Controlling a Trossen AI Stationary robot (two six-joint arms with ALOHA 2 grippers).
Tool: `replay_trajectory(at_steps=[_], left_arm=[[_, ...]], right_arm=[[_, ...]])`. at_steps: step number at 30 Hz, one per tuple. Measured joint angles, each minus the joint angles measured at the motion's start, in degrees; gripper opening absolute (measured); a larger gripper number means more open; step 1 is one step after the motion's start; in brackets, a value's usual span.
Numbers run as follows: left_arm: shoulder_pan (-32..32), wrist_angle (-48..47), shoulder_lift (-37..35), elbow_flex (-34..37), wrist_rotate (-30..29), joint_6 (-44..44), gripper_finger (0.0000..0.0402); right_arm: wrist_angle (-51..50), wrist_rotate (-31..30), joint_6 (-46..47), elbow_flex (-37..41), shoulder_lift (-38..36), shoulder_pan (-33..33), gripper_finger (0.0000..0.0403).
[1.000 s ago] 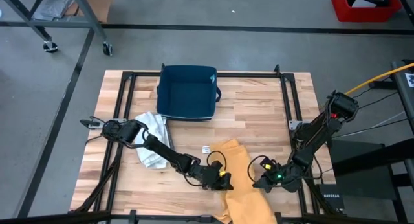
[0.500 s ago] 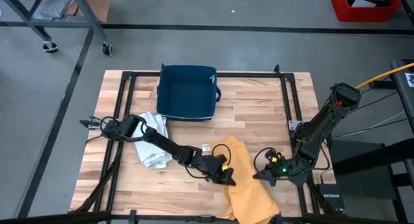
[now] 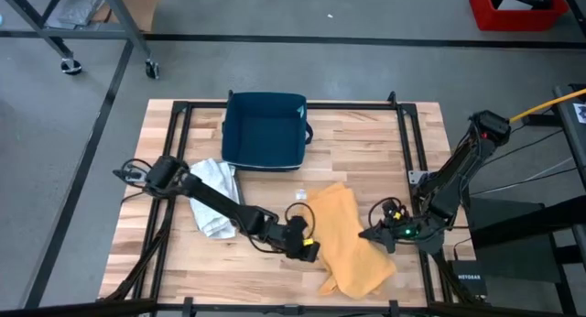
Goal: Fold towel
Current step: Fold the yellow towel
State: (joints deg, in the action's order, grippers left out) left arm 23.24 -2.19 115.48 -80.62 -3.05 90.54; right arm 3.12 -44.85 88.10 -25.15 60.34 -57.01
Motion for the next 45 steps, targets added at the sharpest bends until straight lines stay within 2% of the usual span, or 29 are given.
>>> replay_trajectory(at_steps=[6,13,17,21,29,36,42,45], left_arm=[[2.99,-9.61,-0.29,-0.01,-3.71,1.14,0.0094],[4.05,-21.01,-0.12,0.65,-8.09,7.19,0.0095],[2.87,-19.72,-0.10,0.63,-8.11,6.73,0.0091],[1.37,-15.02,-0.08,0.63,-8.34,2.67,0.0085],[-0.67,-13.39,-0.08,0.63,-8.57,-1.56,0.0082],[-3.55,-13.70,-0.08,0.63,-17.32,-8.92,0.0081],[-6.22,-14.48,-0.08,0.63,-17.83,-15.05,0.0081],[-7.73,-19.47,-0.08,0.59,-17.97,-15.76,0.0081]], right_arm=[[-0.72,-1.91,-3.32,0.02,-2.90,0.04,0.0005],[-0.03,-2.15,-4.71,0.02,-3.26,0.04,0.0005],[0.32,-3.67,-5.61,0.02,-3.26,0.04,0.0006],[3.17,-5.46,-8.04,0.04,-3.78,0.04,0.0008],[17.41,-6.73,-25.17,-1.70,-5.83,0.00,0.0009],[17.28,-4.01,-32.91,-7.95,-6.23,0.00,0.0009],[15.86,-2.47,-36.51,-12.93,-6.08,0.00,0.0009],[14.64,-2.40,-37.62,-14.83,-6.08,0.00,0.0009]])
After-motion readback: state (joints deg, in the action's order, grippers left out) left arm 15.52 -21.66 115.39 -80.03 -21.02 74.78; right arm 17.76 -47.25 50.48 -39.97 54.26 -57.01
